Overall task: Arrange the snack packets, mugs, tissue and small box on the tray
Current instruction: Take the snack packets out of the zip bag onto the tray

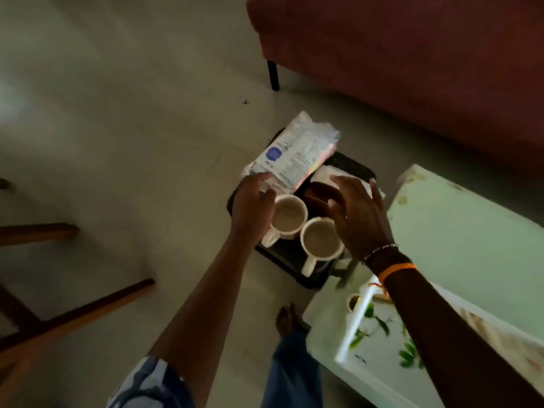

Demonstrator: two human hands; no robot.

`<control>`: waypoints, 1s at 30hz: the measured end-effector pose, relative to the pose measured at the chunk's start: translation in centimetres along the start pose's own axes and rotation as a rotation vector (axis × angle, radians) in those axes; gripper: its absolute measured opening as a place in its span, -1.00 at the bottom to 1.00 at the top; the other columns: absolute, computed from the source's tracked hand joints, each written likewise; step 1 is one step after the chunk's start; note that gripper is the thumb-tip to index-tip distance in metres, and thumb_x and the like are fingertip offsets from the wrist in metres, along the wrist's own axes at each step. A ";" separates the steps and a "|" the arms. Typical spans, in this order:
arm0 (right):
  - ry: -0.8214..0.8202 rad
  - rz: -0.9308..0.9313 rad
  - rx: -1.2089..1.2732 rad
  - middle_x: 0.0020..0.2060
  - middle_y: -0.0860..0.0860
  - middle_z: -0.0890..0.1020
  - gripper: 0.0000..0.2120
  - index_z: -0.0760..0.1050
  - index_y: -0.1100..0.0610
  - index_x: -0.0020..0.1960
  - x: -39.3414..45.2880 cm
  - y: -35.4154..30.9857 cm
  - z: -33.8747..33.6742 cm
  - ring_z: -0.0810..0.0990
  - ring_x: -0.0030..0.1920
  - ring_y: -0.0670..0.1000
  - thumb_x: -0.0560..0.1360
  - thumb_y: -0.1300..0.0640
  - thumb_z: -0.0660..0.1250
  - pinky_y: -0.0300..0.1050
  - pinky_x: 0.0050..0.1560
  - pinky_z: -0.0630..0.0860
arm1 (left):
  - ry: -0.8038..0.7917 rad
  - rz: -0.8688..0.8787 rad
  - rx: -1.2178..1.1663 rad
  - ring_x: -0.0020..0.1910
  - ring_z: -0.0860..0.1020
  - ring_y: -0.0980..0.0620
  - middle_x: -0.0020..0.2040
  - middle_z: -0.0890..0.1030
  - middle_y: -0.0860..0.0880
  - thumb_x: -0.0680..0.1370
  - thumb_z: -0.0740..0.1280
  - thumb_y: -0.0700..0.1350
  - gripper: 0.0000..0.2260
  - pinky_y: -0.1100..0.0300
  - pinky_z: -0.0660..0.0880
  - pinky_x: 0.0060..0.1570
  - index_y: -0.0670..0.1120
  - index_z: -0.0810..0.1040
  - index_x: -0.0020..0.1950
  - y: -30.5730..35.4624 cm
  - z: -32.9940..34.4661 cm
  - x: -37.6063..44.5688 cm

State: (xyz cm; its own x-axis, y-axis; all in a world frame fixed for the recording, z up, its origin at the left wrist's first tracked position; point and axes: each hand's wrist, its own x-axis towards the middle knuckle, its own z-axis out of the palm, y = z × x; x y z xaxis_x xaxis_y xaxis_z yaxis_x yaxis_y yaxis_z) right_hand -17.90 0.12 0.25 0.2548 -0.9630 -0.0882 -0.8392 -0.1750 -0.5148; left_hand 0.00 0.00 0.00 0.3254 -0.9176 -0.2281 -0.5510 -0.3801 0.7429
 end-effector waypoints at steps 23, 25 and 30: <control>-0.278 0.311 0.272 0.42 0.12 0.34 -0.54 0.24 0.12 0.42 11.1 -1.7 5.5 0.29 0.42 0.10 0.54 0.15 0.20 -0.12 0.40 0.18 | -0.038 -0.377 -0.821 -0.12 0.47 -0.09 -0.11 0.52 -0.22 0.51 0.30 -0.27 -0.96 0.10 0.44 -0.13 -0.16 0.50 -0.11 -4.1 1.7 12.2; -0.277 0.361 0.369 0.38 0.15 0.40 -0.58 0.28 0.14 0.40 11.0 -2.4 4.9 0.36 0.37 0.13 0.56 0.09 0.17 -0.10 0.34 0.25 | -0.005 -0.263 -0.757 -0.14 0.44 -0.07 -0.13 0.49 -0.20 0.51 0.29 -0.29 -0.95 0.06 0.41 -0.14 -0.16 0.47 -0.12 -2.7 1.3 11.9; -0.026 0.813 1.391 0.02 0.14 0.53 -0.48 0.43 0.21 0.25 10.7 -4.0 0.9 0.52 -0.08 0.05 0.53 -0.18 0.10 -0.04 0.08 0.49 | -0.015 0.385 -0.357 0.08 0.56 -0.02 0.10 0.60 -0.05 0.46 0.26 -0.39 -0.77 0.28 0.50 -0.03 -0.15 0.56 0.04 1.7 -1.0 6.4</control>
State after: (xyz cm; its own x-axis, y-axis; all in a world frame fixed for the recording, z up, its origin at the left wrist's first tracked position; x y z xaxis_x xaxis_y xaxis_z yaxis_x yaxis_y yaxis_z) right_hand -11.37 -9.31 0.64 0.0020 -0.6972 -0.7169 0.3114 0.6817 -0.6621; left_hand 1.94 -6.44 0.43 0.1384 -0.9856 0.0970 -0.3312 0.0463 0.9424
